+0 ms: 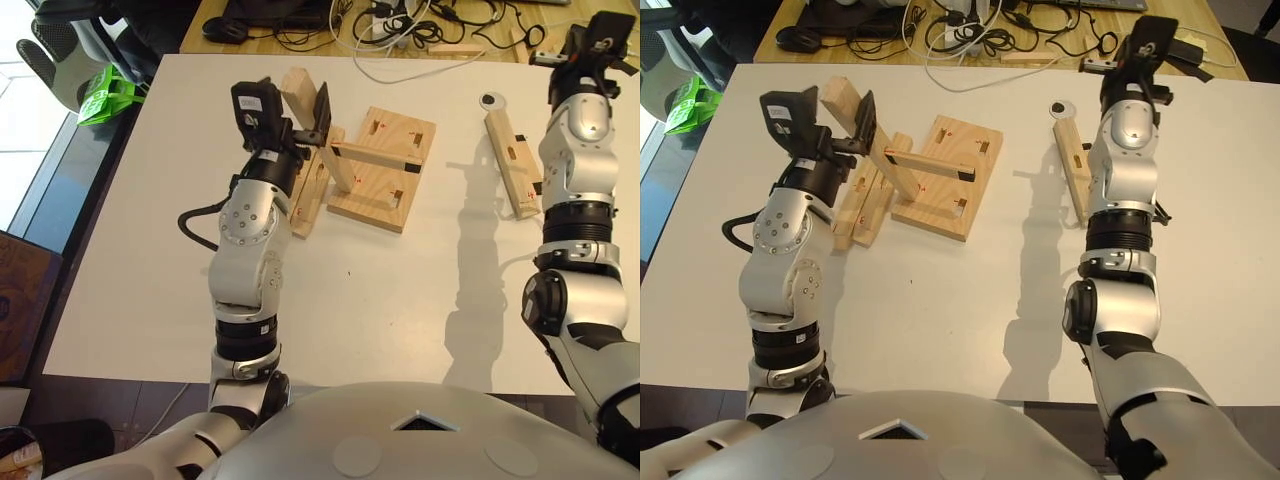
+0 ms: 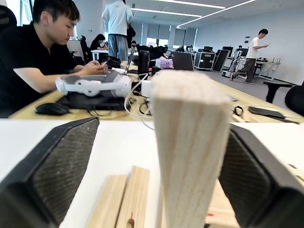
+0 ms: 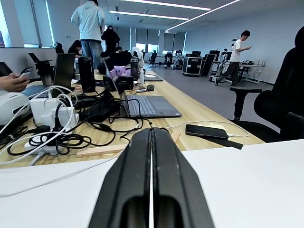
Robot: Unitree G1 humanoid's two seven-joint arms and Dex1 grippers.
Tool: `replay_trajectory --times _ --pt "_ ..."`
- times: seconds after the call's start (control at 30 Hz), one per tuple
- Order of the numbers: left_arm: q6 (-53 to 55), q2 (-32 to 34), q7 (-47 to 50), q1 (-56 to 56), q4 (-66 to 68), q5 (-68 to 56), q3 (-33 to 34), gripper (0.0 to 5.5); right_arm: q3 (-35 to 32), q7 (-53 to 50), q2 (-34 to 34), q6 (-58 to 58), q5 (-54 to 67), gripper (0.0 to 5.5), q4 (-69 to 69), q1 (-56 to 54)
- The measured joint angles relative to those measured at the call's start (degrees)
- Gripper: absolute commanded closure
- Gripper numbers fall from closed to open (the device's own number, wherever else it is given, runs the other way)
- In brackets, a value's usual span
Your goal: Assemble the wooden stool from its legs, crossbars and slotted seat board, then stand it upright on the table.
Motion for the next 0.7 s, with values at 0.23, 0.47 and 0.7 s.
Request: replay_trajectory --times 0.23,0.47,0.7 --pt "12.6 -3.0 -2.2 -4.0 -3.2 -13.5 2.3 1.48 -5.3 -2.0 -3.2 -0.1 1.1 5.50 -0.7 5.8" --pt "20.5 -1.6 -2.9 -3.9 -4.5 -17.9 1.7 1.48 -6.0 -2.5 -4.3 -0.1 1.1 5.50 -0.7 6.1" --pt "24.0 -2.8 -3.4 -3.9 -7.3 -25.2 3.5 1.48 -5.9 -2.2 -4.7 0.3 1.1 5.50 -0.7 6.2"
